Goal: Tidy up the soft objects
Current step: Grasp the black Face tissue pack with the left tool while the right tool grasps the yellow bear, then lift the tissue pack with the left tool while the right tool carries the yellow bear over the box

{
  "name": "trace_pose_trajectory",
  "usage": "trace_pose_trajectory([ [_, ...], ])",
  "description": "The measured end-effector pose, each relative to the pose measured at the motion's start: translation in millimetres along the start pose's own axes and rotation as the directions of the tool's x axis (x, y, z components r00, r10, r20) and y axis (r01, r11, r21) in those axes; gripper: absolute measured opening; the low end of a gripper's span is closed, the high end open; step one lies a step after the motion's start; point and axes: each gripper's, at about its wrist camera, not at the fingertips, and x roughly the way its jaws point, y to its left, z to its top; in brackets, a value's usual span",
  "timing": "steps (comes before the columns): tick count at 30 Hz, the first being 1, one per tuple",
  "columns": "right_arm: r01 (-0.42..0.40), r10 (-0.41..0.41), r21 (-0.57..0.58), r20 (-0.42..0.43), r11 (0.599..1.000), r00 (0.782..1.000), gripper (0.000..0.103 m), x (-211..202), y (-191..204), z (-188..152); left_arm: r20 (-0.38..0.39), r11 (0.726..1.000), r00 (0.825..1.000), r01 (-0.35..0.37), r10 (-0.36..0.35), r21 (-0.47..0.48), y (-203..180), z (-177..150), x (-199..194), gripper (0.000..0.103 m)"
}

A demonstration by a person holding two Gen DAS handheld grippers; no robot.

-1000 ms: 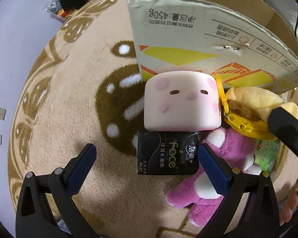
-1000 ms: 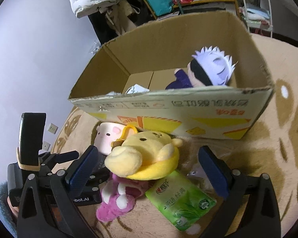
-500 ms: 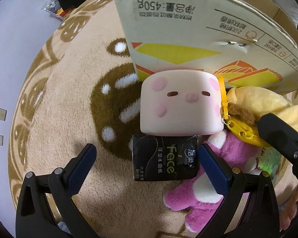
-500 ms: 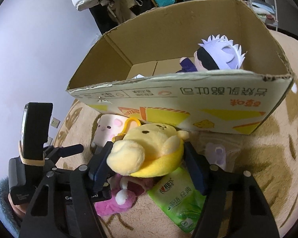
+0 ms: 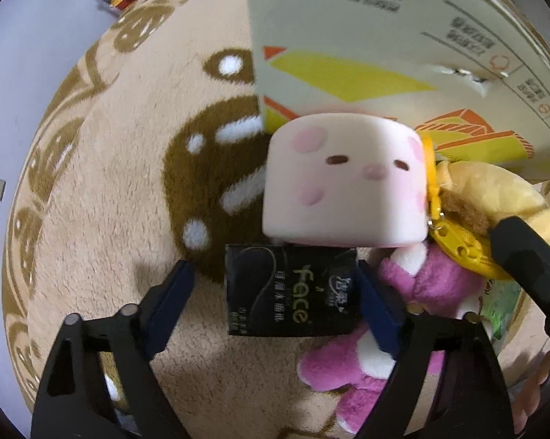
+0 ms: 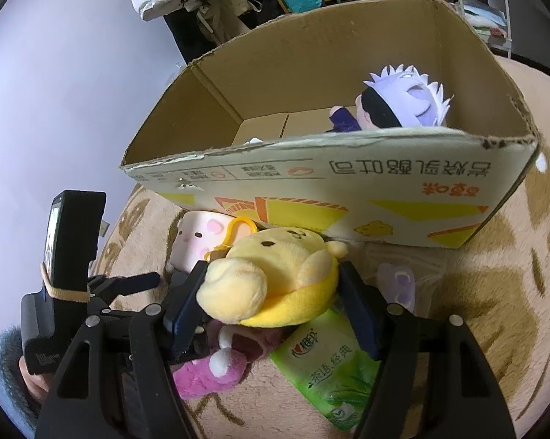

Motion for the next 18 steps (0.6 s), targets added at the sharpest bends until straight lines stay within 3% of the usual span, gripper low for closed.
trace_pose_trajectory([
  [2,0.005,-0.005,-0.006,0.004,1.000,1.000,0.072,-1,1,0,-0.001,1.000,1.000,-0.013,0.013,0.011,0,0,0,0.076],
  [4,0.009,-0.009,-0.009,0.009,1.000,1.000,0.072,-3,2,-1,-0.012,1.000,1.000,0.012,-0.012,0.024,-1,-2,0,0.063],
  [11,0.040,-0.038,-0.051,0.036,0.998,0.999,0.067,-10,12,-4,0.008,0.999,1.000,-0.006,0.006,0.045,-4,-8,-6,0.063],
  [18,0.037,-0.032,-0.047,0.092,0.998,0.995,0.067,-29,16,-8,0.106,0.999,0.993,-0.048,0.046,0.018,-1,-21,-31,0.063],
])
